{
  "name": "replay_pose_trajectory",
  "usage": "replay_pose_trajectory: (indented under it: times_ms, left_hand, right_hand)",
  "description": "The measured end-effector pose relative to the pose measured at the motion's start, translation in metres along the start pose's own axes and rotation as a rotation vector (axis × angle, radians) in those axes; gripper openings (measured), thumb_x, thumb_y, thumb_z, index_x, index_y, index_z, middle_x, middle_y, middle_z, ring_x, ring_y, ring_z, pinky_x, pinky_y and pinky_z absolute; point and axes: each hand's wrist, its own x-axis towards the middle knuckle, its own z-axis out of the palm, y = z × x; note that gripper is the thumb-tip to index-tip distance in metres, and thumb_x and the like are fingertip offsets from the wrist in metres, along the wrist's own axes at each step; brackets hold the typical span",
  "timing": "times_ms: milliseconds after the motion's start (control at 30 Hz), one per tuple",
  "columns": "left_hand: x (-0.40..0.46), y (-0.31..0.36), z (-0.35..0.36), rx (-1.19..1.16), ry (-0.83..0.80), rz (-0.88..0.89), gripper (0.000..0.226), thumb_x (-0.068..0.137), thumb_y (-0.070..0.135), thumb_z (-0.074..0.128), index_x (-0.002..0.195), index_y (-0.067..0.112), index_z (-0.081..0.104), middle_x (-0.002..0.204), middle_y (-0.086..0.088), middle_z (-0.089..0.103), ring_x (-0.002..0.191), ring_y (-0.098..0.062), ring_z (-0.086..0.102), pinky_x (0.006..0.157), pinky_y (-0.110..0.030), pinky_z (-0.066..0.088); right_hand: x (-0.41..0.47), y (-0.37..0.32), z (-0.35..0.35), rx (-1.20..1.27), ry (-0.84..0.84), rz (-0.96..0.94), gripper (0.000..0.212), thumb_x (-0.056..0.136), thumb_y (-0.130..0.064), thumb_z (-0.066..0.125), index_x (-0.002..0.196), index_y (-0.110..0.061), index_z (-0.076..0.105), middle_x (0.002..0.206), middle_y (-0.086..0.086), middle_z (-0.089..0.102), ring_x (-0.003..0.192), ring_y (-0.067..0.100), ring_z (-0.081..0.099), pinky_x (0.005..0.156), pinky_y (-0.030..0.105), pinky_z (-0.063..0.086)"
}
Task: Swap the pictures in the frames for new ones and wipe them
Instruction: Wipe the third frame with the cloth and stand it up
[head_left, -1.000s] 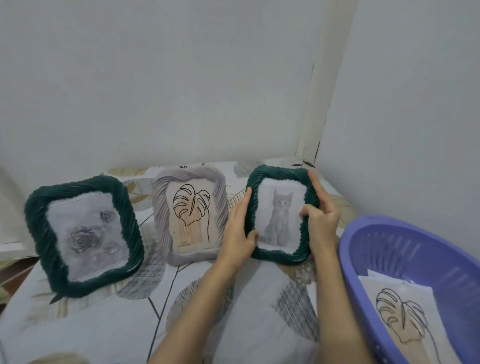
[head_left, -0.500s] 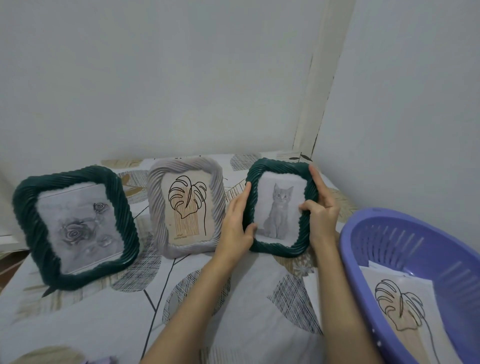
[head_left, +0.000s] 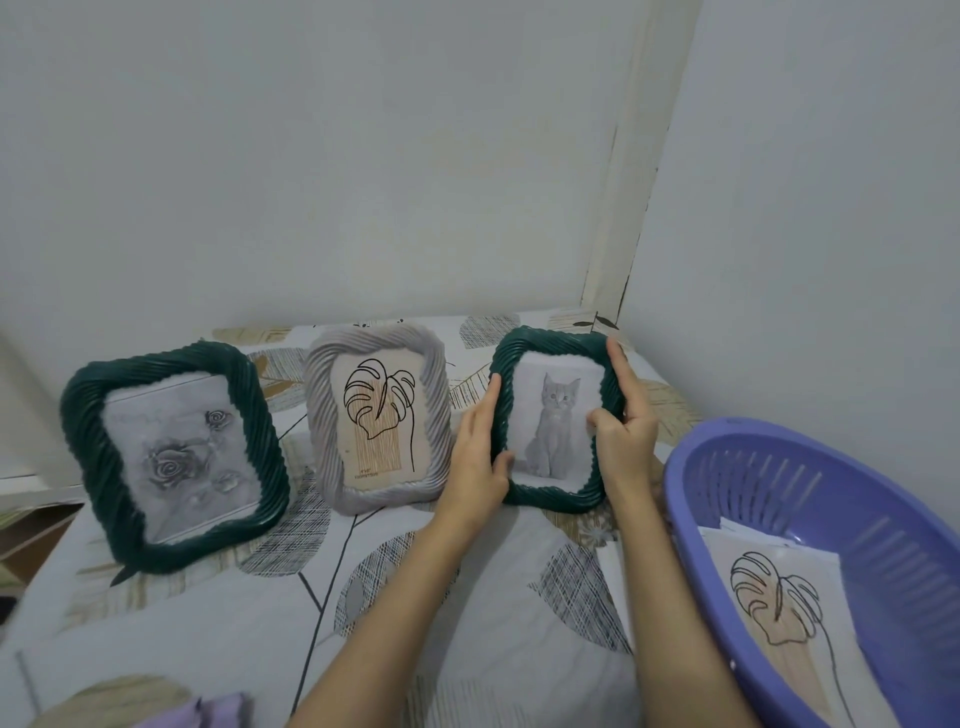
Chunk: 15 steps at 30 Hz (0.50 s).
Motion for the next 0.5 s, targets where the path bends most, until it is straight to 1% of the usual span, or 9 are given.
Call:
replay_pose_trajectory:
  times_ms: [33, 67, 100, 133, 200, 267, 367, 433, 500]
  left_hand:
    - [-0.001, 0.002, -0.001, 0.009, -0.002, -0.004, 0.085, 0.084, -0.008, 0.053, 0.146, 0.031, 0.009, 0.149, 0.004, 0.023, 0.135, -0.001, 0.018, 0.108, -0.011, 0.009]
    - [-0.002, 0.003, -0.002, 0.023, -0.005, -0.008, 0.085, 0.084, -0.007, 0.053, 0.146, 0.031, 0.008, 0.151, 0.001, 0.020, 0.139, -0.006, 0.016, 0.109, -0.012, 0.008]
    - [-0.004, 0.004, -0.003, 0.038, -0.010, -0.012, 0.085, 0.085, -0.007, 0.054, 0.146, 0.030, 0.008, 0.153, -0.001, 0.016, 0.142, -0.010, 0.012, 0.108, -0.012, 0.006]
    - [-0.006, 0.006, -0.005, 0.052, -0.014, -0.016, 0.083, 0.085, -0.006, 0.053, 0.147, 0.029, 0.008, 0.155, -0.002, 0.011, 0.143, -0.011, 0.009, 0.108, -0.011, 0.004]
    - [-0.014, 0.015, -0.010, 0.064, 0.002, -0.017, 0.080, 0.087, -0.004, 0.053, 0.147, 0.027, 0.011, 0.156, 0.000, 0.008, 0.143, -0.010, 0.007, 0.106, -0.009, 0.003]
    - [-0.027, 0.026, -0.015, 0.054, 0.047, 0.010, 0.073, 0.087, -0.004, 0.052, 0.146, 0.024, 0.021, 0.153, 0.002, 0.015, 0.141, -0.009, 0.013, 0.107, -0.010, 0.006]
    - [-0.055, 0.038, -0.018, 0.008, 0.086, 0.032, 0.062, 0.084, -0.005, 0.056, 0.139, 0.016, 0.036, 0.138, 0.003, 0.040, 0.130, -0.009, 0.036, 0.110, -0.017, 0.023]
    - [-0.079, 0.044, -0.015, -0.033, 0.077, -0.017, 0.057, 0.084, -0.003, 0.057, 0.135, 0.017, 0.041, 0.129, 0.003, 0.050, 0.121, -0.009, 0.046, 0.106, -0.026, 0.035]
    - [-0.101, 0.052, -0.008, -0.046, 0.047, -0.089, 0.052, 0.087, 0.003, 0.057, 0.134, 0.020, 0.042, 0.127, 0.002, 0.053, 0.117, -0.011, 0.048, 0.099, -0.026, 0.039]
  right_hand:
    - [-0.002, -0.004, 0.000, -0.029, 0.014, -0.002, 0.080, 0.072, 0.019, 0.042, 0.135, -0.029, 0.046, 0.136, -0.005, 0.046, 0.119, -0.009, 0.042, 0.084, 0.001, 0.038]
    - [-0.005, -0.007, 0.001, -0.066, 0.027, -0.009, 0.079, 0.073, 0.019, 0.043, 0.137, -0.027, 0.044, 0.140, -0.002, 0.042, 0.123, -0.005, 0.038, 0.090, 0.003, 0.036]
    - [-0.007, -0.009, 0.002, -0.112, 0.039, -0.020, 0.080, 0.073, 0.017, 0.043, 0.139, -0.027, 0.040, 0.145, 0.001, 0.036, 0.129, -0.001, 0.031, 0.098, 0.005, 0.031]
    - [-0.011, -0.013, 0.003, -0.158, 0.051, -0.029, 0.080, 0.075, 0.016, 0.043, 0.142, -0.027, 0.036, 0.150, 0.002, 0.029, 0.133, 0.000, 0.023, 0.100, 0.003, 0.025]
    - [-0.021, -0.026, 0.005, -0.231, 0.062, -0.027, 0.080, 0.077, 0.016, 0.042, 0.145, -0.025, 0.029, 0.154, 0.004, 0.017, 0.137, 0.006, 0.014, 0.084, -0.011, 0.020]
    - [-0.035, -0.039, 0.005, -0.277, 0.029, -0.036, 0.078, 0.079, 0.016, 0.041, 0.146, -0.023, 0.027, 0.156, 0.006, 0.011, 0.142, 0.015, 0.012, 0.078, -0.014, 0.017]
    - [-0.062, -0.059, -0.005, -0.336, -0.118, -0.051, 0.074, 0.081, 0.014, 0.040, 0.144, -0.023, 0.030, 0.155, 0.005, 0.015, 0.141, 0.020, 0.022, 0.085, -0.010, 0.019]
    - [-0.081, -0.074, -0.022, -0.378, -0.234, -0.092, 0.070, 0.083, 0.012, 0.040, 0.143, -0.025, 0.034, 0.153, 0.002, 0.022, 0.137, 0.014, 0.028, 0.090, -0.003, 0.025]
    - [-0.095, -0.092, -0.048, -0.396, -0.328, -0.113, 0.064, 0.087, 0.008, 0.042, 0.140, -0.027, 0.038, 0.149, -0.004, 0.027, 0.131, 0.001, 0.028, 0.093, -0.001, 0.026]
